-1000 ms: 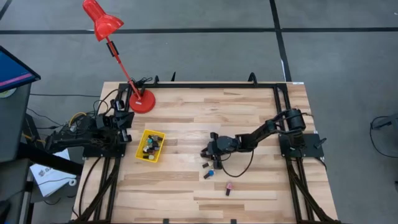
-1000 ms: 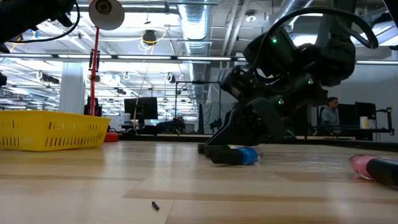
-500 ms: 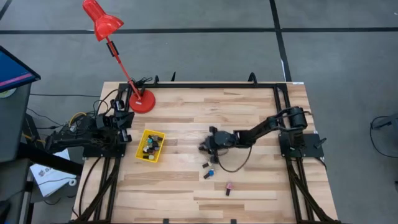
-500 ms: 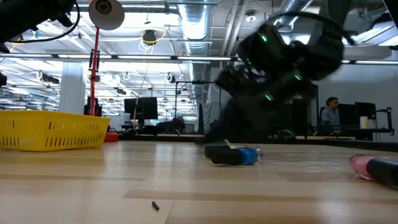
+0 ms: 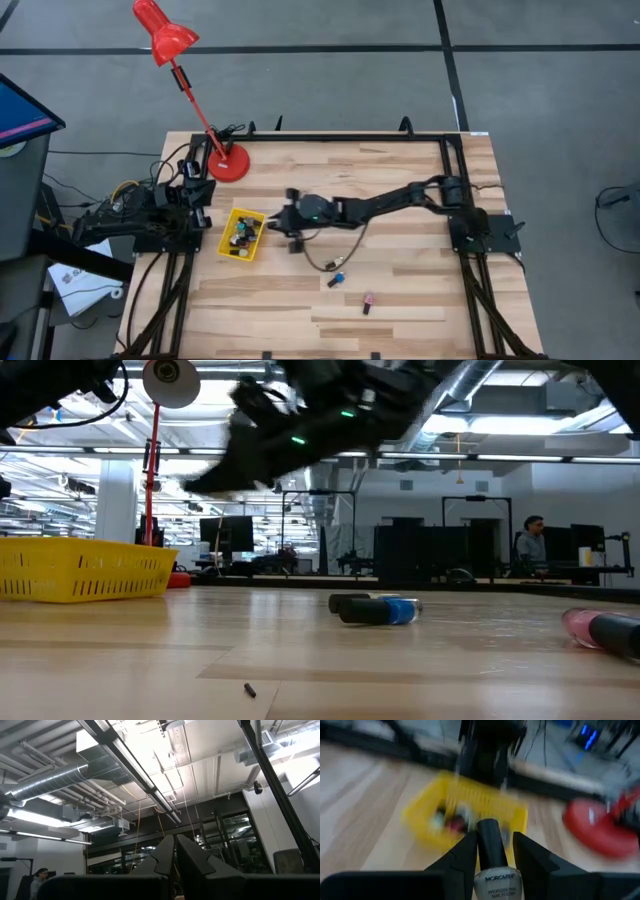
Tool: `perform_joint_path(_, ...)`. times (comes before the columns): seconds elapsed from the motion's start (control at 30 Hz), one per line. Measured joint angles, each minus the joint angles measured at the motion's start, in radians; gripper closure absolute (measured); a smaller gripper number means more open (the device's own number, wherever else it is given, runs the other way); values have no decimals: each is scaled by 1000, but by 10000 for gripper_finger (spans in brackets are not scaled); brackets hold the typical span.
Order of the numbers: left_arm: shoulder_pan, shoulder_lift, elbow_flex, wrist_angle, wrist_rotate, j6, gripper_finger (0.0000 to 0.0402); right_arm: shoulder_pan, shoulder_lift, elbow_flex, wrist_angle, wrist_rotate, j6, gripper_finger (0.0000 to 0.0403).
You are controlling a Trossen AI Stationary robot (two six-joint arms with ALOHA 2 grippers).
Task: Pick & Place Nail Polish
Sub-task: Put the silver nail polish bottle into the yellow basket, then put the pink nail polish bottle into the yellow basket
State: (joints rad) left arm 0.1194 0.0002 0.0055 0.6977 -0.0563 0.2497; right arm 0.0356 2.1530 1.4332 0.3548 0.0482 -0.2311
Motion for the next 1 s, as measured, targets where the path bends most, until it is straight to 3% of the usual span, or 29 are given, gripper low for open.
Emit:
perform_joint_path(0.37, 0, 0, 0, 0, 0, 0, 387, -13, 382, 583, -117, -52, -7, 305)
perform_joint_path(0.57, 0, 0, 0, 1, 0, 0, 387, -13, 543, 822, -251, -52, -4, 290)
perform_joint_path(0.8, 0, 0, 0, 1, 0, 0, 387, -14, 595, 892, -314, -51, 11, 299)
perform_joint_path(1.0, 0, 0, 0, 1, 0, 0, 387, -24, 595, 893, -319, -51, 49, 227)
